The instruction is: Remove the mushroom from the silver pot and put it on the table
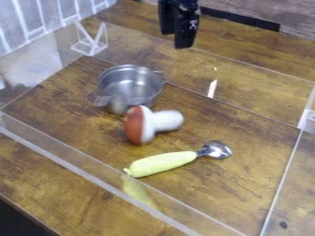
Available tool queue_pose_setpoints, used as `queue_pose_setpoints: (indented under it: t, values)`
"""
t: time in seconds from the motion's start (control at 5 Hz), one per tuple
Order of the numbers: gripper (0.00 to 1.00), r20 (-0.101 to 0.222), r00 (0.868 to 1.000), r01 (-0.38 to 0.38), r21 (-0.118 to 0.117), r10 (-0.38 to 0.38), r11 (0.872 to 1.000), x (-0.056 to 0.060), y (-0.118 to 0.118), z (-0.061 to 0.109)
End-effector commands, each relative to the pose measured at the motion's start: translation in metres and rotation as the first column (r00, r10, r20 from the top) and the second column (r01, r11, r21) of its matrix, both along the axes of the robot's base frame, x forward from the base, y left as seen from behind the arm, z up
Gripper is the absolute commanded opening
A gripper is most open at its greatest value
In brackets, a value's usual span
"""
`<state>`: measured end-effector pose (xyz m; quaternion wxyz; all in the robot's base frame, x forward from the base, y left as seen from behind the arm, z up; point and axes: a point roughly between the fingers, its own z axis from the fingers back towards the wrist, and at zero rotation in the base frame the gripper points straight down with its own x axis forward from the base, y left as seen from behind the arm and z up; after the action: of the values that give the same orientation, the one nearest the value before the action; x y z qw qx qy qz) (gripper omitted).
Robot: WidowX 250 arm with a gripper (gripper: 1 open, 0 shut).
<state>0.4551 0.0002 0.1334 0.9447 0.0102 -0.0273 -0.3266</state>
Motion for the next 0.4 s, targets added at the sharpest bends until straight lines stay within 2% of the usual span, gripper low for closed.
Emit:
queue_pose_setpoints:
  t: [0.0, 0.2]
  values:
    - [1.00, 0.116, 0.987, 0.116, -0.017, -0.114, 0.993, -0.009, -0.015, 0.051]
    - [1.00, 0.087, 0.965, 0.252, -0.043, -0.247, 0.967, -0.019, -0.010, 0.041]
